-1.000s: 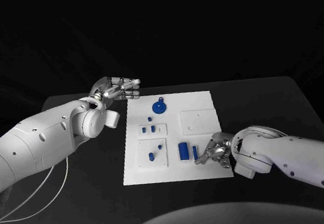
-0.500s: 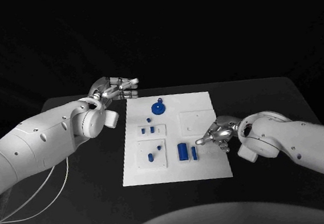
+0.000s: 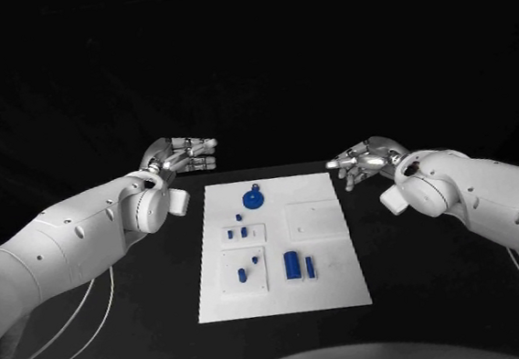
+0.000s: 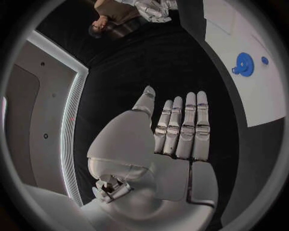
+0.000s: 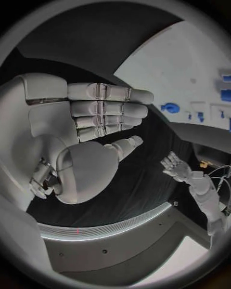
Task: Assemble the parts on the task board
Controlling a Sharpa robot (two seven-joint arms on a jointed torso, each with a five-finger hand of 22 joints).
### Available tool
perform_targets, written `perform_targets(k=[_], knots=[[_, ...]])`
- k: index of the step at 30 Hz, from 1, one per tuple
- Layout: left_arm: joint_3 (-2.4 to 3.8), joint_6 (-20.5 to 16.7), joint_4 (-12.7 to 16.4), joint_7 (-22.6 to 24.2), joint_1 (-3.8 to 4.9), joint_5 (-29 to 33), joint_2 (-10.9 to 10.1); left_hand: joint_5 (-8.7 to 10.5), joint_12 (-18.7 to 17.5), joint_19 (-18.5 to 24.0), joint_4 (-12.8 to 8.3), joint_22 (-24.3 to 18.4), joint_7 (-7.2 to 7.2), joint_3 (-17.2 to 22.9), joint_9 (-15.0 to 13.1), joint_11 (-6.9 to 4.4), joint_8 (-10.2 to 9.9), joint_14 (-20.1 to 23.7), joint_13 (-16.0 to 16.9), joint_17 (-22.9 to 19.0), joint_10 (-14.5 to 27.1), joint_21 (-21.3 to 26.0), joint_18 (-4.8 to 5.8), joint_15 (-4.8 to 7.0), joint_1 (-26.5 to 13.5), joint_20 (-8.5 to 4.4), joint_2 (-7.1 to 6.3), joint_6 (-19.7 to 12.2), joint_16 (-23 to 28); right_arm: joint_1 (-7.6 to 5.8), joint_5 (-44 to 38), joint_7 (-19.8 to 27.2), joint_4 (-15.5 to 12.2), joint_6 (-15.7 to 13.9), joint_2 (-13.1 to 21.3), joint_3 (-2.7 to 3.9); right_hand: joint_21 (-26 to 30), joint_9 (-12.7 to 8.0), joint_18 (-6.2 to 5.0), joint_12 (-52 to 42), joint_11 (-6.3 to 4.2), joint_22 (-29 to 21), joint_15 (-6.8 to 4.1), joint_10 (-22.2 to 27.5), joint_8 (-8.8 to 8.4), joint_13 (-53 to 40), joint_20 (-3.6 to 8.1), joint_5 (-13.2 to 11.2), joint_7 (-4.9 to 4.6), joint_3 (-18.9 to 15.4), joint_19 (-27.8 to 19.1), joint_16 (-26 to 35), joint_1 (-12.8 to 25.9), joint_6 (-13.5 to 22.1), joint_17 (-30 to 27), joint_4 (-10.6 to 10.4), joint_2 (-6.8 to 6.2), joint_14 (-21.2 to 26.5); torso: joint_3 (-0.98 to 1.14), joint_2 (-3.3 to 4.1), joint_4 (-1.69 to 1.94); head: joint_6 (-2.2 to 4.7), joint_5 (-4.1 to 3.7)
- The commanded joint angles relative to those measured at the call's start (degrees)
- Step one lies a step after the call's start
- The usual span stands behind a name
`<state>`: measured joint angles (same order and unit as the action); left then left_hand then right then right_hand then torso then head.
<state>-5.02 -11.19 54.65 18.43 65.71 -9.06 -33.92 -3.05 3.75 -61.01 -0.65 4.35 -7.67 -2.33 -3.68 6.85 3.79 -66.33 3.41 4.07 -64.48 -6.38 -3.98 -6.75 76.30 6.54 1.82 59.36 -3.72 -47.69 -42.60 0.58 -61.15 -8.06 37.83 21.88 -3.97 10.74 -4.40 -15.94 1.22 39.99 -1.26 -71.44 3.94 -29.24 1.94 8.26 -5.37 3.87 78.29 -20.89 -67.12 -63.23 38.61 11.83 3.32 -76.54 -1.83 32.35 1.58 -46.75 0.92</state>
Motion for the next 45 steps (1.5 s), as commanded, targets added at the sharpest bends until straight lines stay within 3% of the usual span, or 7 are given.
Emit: perform_targets(k=[1,15,16,17,22,24,45], knots=[[0.07,-1.72,-1.22,0.94,0.14,2.26,0.61,-0.10,-0.33,0.07,0.13,0.08,0.02,0.10,-0.04,0.05,-0.11,0.02,-0.03,-0.07,-0.08,-0.03,-0.17,0.15,0.15,-0.31,0.33,0.17,0.15,-0.66,10.71,9.50,3.58,-4.44,-1.65,0.30,0.16,-3.00,-0.66,8.07,1.98,-9.61,2.28,0.21,-0.21,12.17,-2.20,0.47,-0.82,1.69,-5.70,8.53,0.69,0.62,-7.00,1.11,0.43,1.93,0.48,-1.69,-0.57,1.88,-0.16],[0.09,-2.73,-6.76,2.07,0.09,4.21,3.42,-0.14,-0.35,0.91,0.48,-0.05,0.16,0.20,-0.01,-0.05,-0.11,2.68,-0.05,-0.17,1.44,0.40,-1.27,0.09,0.34,0.97,0.37,-0.68,0.27,-1.51,16.12,16.58,12.73,-3.58,-6.53,1.12,-0.19,-7.28,-4.11,12.56,7.58,-36.24,9.62,12.26,-0.48,25.94,-13.02,2.04,-2.45,2.00,-25.03,17.41,1.25,6.87,-35.17,-0.58,0.88,16.38,1.33,-2.72,-1.10,5.47,0.00],[0.05,-2.12,-6.35,0.70,0.10,2.68,3.14,3.05,-3.75,18.83,0.65,-4.35,7.67,2.33,3.68,-6.85,-3.79,21.56,-3.41,-4.07,20.21,6.38,3.98,6.75,-22.89,-6.54,-1.82,-18.11,3.72,-1.48,13.47,12.56,12.49,-3.38,-6.28,1.06,3.97,-10.74,4.40,15.94,-1.22,-39.99,1.26,29.86,-3.94,29.24,-1.94,-8.26,5.37,-3.87,-78.29,20.89,21.35,63.23,-38.61,-11.83,-3.32,34.27,1.03,-2.50,-0.99,4.91,-0.15],[0.08,-2.28,-6.13,0.76,0.07,2.72,3.07,3.05,-3.75,20.42,0.65,-4.35,7.67,2.33,3.68,-6.85,-3.79,23.29,-3.41,-4.07,21.87,6.38,3.98,6.75,-24.42,-6.54,-1.82,-59.36,3.72,-1.54,13.62,12.65,12.27,-3.56,-6.21,0.94,3.97,-10.74,4.40,15.94,-1.22,-39.99,1.26,71.44,-3.94,29.24,-1.94,-8.26,5.37,-3.87,-78.29,20.89,22.52,63.23,-38.61,-11.83,-3.32,35.83,1.04,-2.48,-1.00,5.02,-0.17],[0.38,-4.16,-3.59,1.41,-0.28,3.11,2.22,3.05,-3.75,61.01,0.65,-4.35,7.67,2.33,3.68,-6.85,-3.79,66.33,-3.41,-4.07,64.48,6.38,3.98,6.75,-33.76,-6.54,-1.82,-59.36,3.72,-2.21,15.42,13.67,9.73,-5.57,-5.40,-0.47,3.97,-10.74,4.40,15.94,-1.22,-39.99,1.26,71.44,-3.94,29.24,-1.94,-8.26,5.37,-3.87,-78.29,20.89,67.12,63.23,-38.61,-11.83,-3.32,76.54,1.18,-2.25,-1.10,6.29,-0.30],[0.66,-5.91,-1.23,2.01,-0.60,3.47,1.43,3.05,-3.75,61.01,0.65,-4.35,7.67,2.33,3.68,-6.85,-3.79,66.33,-3.41,-4.07,64.48,6.38,3.98,6.75,-76.30,-6.54,-1.82,-59.36,3.72,-2.84,17.08,14.62,7.38,-7.43,-4.65,-1.78,3.97,-10.74,4.40,15.94,-1.22,-39.99,1.26,71.44,-3.94,29.24,-1.94,-8.26,5.37,-3.87,-78.29,20.89,67.12,63.23,-38.61,-11.83,-3.32,76.54,1.30,-2.04,-1.20,7.47,-0.42],[4.64,-30.57,32.11,10.55,-5.11,8.58,-9.70,3.05,-3.75,61.01,0.65,-4.35,7.67,2.33,3.68,-6.85,-3.79,66.33,-3.41,-4.07,64.48,6.38,3.98,6.75,-76.30,-6.54,-1.82,-59.36,3.72,-11.67,40.46,27.99,-25.78,-33.67,5.90,-20.20,3.97,-10.74,4.40,15.94,-1.22,-39.99,1.26,71.44,-3.94,29.24,-1.94,-8.26,5.37,-3.87,-78.29,20.89,67.12,63.23,-38.61,-11.83,-3.32,76.54,1.83,-1.17,-1.58,12.37,-0.92]])
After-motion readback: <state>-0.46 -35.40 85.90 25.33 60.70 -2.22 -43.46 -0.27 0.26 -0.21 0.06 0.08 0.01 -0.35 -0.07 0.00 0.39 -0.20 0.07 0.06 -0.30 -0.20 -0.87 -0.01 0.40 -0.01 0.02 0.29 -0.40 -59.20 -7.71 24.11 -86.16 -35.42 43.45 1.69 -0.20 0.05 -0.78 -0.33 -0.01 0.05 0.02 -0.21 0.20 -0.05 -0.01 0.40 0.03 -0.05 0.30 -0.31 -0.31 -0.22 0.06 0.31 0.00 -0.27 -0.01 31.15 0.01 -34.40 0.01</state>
